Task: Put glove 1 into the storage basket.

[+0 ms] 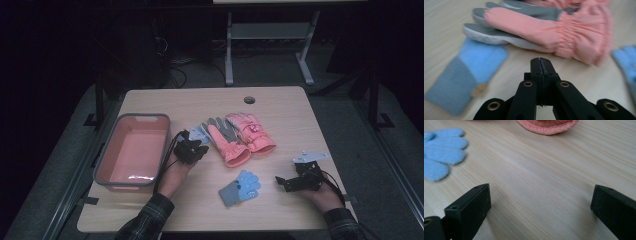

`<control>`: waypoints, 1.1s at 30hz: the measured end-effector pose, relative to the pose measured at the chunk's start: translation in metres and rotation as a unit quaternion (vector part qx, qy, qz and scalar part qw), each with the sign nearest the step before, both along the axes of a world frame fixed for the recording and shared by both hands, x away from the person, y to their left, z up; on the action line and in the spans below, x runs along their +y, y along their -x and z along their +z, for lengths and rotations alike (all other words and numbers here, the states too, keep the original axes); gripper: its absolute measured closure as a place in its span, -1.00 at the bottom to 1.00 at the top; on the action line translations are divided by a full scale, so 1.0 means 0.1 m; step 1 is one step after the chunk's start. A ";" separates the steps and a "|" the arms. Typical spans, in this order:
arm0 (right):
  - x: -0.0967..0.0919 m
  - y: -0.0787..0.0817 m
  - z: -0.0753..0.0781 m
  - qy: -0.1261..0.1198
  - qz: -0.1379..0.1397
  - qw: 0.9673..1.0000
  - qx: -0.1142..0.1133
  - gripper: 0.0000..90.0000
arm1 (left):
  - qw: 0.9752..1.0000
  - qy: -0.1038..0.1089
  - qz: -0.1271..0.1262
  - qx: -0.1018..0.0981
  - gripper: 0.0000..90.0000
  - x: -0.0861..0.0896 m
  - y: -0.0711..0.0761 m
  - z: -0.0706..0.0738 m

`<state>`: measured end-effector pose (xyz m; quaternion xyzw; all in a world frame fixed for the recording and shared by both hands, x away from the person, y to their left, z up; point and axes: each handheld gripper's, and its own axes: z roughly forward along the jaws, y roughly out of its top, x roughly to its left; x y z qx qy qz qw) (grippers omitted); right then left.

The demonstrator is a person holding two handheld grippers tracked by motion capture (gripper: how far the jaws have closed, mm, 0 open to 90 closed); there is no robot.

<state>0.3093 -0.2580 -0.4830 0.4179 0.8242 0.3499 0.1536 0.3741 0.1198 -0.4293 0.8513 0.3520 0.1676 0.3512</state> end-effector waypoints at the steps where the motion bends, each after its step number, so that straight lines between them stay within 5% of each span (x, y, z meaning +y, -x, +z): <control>1: 0.00 0.00 0.00 0.000 0.000 1.000 0.000 -0.95 | 1.000 -0.002 0.007 -0.003 0.99 0.00 -0.05 -0.01; 13: 0.00 0.00 0.00 -0.001 0.001 1.000 0.000 -0.95 | 0.998 -0.032 0.060 0.006 0.99 0.06 -0.52 -0.22; 16: 0.00 0.00 0.00 -0.001 0.000 1.000 0.000 -0.95 | 0.996 -0.046 0.068 0.022 0.99 0.05 -0.57 -0.31; 17: 0.00 0.00 0.00 0.000 0.001 1.000 -0.001 -0.95 | 0.997 -0.036 0.071 0.025 0.99 0.05 -0.57 -0.32; 22: 0.00 0.00 0.00 -0.001 0.001 1.000 0.000 -0.95 | 0.996 -0.054 0.064 0.026 0.99 0.04 -0.52 -0.30; 33: 0.00 0.00 0.00 0.000 0.000 1.000 0.000 -0.95 | 0.996 -0.055 0.054 0.050 0.99 0.02 -0.32 -0.27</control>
